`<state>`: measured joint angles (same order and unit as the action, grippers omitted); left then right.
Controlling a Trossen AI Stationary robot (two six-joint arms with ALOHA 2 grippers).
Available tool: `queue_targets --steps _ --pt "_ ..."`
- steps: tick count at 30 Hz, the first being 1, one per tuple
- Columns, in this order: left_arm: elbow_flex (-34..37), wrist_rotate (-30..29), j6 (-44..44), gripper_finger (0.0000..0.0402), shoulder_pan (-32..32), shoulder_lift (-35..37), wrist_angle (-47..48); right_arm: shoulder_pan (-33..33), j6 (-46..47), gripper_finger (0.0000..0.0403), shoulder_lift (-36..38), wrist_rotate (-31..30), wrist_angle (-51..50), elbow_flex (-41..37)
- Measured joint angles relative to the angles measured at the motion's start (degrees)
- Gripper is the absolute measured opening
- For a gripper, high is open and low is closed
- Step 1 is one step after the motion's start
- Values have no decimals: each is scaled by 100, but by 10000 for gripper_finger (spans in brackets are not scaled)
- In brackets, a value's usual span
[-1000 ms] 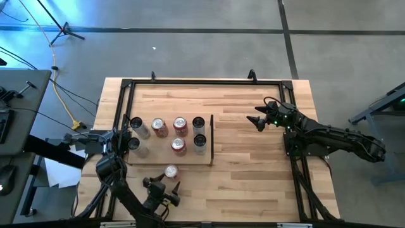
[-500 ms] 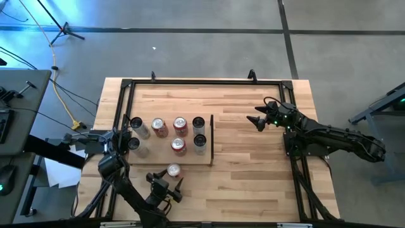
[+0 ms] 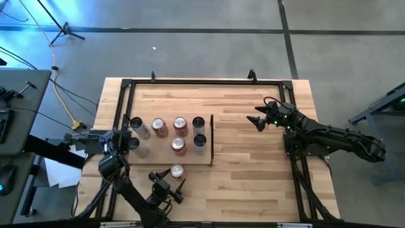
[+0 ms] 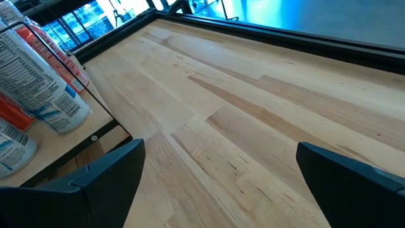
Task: Place canned beverage on shelf
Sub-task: Put the right red white can aligned with the other red white soda can on the shelf
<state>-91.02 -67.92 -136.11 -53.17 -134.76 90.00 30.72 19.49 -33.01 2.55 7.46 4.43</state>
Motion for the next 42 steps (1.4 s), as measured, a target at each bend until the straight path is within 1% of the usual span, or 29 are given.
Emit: queue_targets --steps 3,9,12,14,18,23,27,30,34,38,42 --pt "0 -69 -156 361 34 0 -2 1 0 399 -1 0 1 0" --pt "84 -142 -180 361 123 0 -4 0 0 399 -2 0 0 0" --pt "231 -324 -180 360 199 0 -7 0 -1 399 0 0 0 0" --pt "271 -298 -204 360 276 0 -8 1 -1 399 0 0 1 0" --pt "221 -33 -108 360 401 0 -13 1 0 399 0 0 0 0" --pt "195 12 233 360 558 0 -167 0 0 399 -1 0 0 0" --pt "195 118 254 360 555 0 -177 0 0 399 -1 0 0 0" --pt "195 102 224 360 533 0 -177 0 0 399 -1 0 1 0" --pt "195 -68 182 359 467 0 -175 0 0 399 -2 0 0 0" --pt "195 -74 97 344 419 0 -175 0 0 399 -1 0 0 0" --pt "127 -23 -78 310 402 -2 -172 0 0 399 0 0 0 0"
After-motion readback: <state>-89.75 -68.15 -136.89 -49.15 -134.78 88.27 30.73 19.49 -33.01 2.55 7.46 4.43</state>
